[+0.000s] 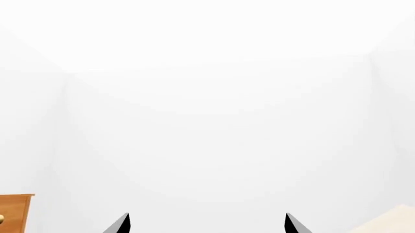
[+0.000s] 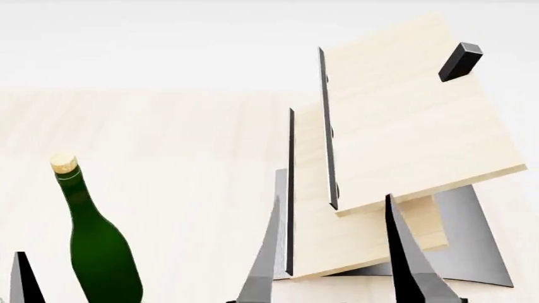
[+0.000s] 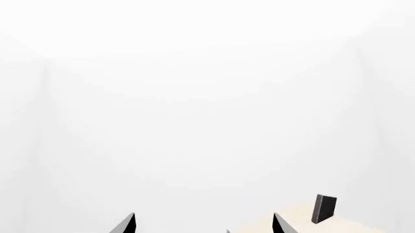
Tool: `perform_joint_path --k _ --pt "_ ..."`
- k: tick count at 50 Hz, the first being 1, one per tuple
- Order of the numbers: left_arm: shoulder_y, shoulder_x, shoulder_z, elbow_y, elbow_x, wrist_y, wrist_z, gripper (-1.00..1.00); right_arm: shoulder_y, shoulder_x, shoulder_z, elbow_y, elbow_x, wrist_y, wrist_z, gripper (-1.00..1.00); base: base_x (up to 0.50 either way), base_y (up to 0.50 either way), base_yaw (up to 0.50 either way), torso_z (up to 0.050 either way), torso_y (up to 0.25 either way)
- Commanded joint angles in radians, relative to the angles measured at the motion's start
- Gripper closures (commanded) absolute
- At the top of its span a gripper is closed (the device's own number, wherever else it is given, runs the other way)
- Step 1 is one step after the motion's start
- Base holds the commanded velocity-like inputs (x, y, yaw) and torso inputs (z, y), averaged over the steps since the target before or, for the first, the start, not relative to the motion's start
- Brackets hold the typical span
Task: Put the wine bottle on the wine rack.
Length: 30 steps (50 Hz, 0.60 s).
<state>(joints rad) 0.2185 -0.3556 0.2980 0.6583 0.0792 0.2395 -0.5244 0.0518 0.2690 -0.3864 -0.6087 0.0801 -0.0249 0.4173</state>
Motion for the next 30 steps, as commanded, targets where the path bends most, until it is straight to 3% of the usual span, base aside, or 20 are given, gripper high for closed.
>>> perform_joint_path --k 1,8,13,14,15,16,20,30 --pt "0.001 -0.006 -0.003 0.011 -0.003 -0.005 -0.004 -1.00 0.193 -0.044 -0.040 -0.049 0.001 0.307 -0.015 -1.00 0.00 0.00 0.00 0.000 0.000" --pt "0.002 -0.009 -0.007 0.015 -0.009 -0.007 -0.008 -1.00 0.350 -0.074 -0.041 -0.061 -0.007 0.483 -0.016 -1.00 0.00 0.00 0.00 0.000 0.000" --pt "0.002 -0.011 -0.009 0.017 -0.010 -0.007 -0.010 -1.00 0.482 -0.089 0.004 -0.030 0.100 0.600 -0.083 -1.00 0.00 0.00 0.00 0.000 0.000" --pt "0.002 -0.011 -0.008 0.015 -0.010 -0.007 -0.011 -1.00 0.499 -0.091 0.015 -0.020 0.138 0.615 -0.110 -1.00 0.00 0.00 0.00 0.000 0.000" --pt "0.001 -0.011 -0.008 0.013 -0.010 -0.007 -0.011 -1.00 0.490 -0.109 0.037 0.014 0.156 0.500 -0.133 -1.00 0.00 0.00 0.00 0.000 0.000" --pt "0.001 -0.011 -0.007 0.013 -0.009 -0.007 -0.011 -1.00 0.544 -0.069 -0.029 0.020 0.110 0.627 -0.142 -1.00 0.00 0.00 0.00 0.000 0.000" --pt "-0.002 -0.013 -0.005 0.012 -0.009 -0.010 -0.010 -1.00 0.609 -0.087 0.000 0.064 0.163 0.706 -0.163 -1.00 0.00 0.00 0.00 0.000 0.000" --pt "-0.002 -0.013 -0.002 0.016 -0.005 -0.017 -0.014 -1.00 0.736 -0.094 -0.002 0.196 0.284 0.792 -0.302 -1.00 0.00 0.00 0.00 0.000 0.000"
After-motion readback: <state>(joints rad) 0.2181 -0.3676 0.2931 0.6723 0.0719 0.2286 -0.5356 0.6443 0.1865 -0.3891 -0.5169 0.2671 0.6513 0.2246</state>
